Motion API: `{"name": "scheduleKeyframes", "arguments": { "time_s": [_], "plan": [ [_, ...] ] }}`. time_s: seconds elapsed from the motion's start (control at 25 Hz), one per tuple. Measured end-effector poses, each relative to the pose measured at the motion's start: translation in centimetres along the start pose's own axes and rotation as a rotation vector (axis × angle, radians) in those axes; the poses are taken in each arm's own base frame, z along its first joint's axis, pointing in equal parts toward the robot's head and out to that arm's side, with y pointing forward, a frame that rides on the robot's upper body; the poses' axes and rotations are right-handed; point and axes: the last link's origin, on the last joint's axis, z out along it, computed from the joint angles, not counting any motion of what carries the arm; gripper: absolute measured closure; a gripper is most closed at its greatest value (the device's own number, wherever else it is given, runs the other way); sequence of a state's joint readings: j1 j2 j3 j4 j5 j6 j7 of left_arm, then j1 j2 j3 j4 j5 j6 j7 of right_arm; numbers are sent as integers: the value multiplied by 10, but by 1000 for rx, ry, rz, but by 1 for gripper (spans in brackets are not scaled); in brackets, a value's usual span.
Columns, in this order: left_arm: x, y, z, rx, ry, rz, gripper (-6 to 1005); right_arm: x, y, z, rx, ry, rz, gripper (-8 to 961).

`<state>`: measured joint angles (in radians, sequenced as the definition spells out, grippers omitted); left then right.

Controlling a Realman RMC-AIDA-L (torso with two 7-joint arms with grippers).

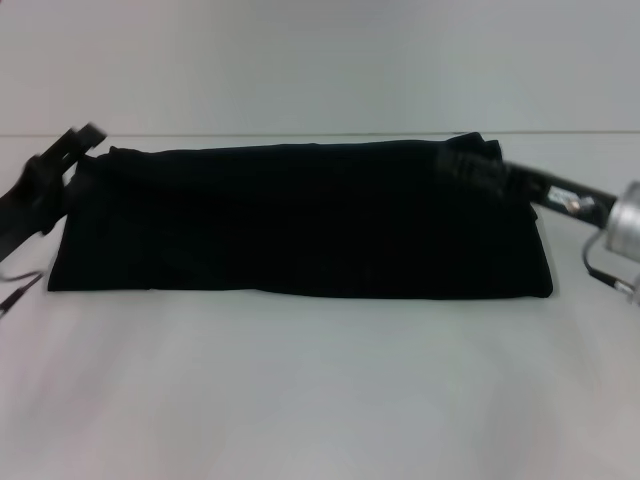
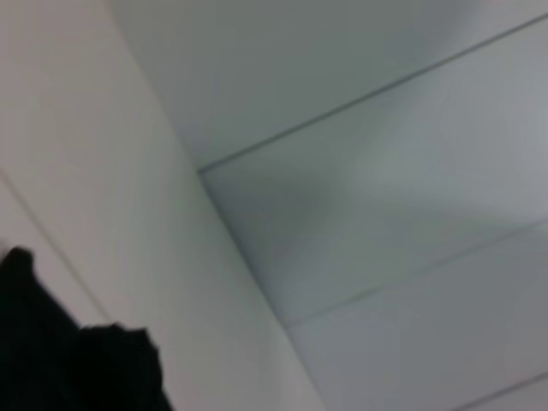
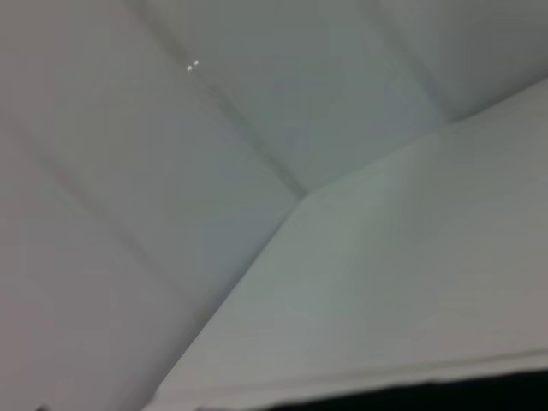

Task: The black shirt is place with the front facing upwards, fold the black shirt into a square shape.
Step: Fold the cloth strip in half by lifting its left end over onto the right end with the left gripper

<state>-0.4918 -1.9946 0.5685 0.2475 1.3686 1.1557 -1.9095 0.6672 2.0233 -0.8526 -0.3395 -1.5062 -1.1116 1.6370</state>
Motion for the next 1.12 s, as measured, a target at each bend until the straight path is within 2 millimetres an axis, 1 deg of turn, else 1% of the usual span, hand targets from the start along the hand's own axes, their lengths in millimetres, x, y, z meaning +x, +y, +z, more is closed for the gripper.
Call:
{"name": "scheduleKeyframes", "arguments": {
  "time_s": [0.04,0.08,0.2,0.24,0.28,0.36,0.48,0.6,0.72,0.8,0.92,1.12],
  "plan": [
    [8,-3,-16,13,-43,17,156,3,1,-7,-26,31,-12,249],
    [8,-3,-16,13,-43,17,157,5,1,-12,-40,49,-16,248],
    [19,-8,-37,63,-130,50,157,13,-2,-30,-71,106,-22,245],
    [24,-10,-44,108,-187,63,157,16,-2,-34,-79,120,-23,243],
    [24,-10,-44,108,-187,63,156,18,-3,-39,-85,137,-29,242],
    [26,-14,-49,159,-247,67,156,24,-3,-44,-97,178,-51,240],
    [27,-16,-51,206,-297,27,158,35,1,-49,-136,253,-106,237],
    [26,-17,-52,223,-309,-15,160,43,3,-54,-153,281,-123,234],
    [27,-17,-53,228,-306,-28,162,47,0,-59,-140,277,-119,113],
    [30,-18,-53,233,-295,-29,163,46,-5,-64,-113,265,-98,33],
    [33,-18,-49,243,-280,-21,165,42,-15,-72,-54,245,-29,22],
    [39,-20,-39,283,-256,18,164,33,-23,-82,-2,245,63,11]
  ]
}}
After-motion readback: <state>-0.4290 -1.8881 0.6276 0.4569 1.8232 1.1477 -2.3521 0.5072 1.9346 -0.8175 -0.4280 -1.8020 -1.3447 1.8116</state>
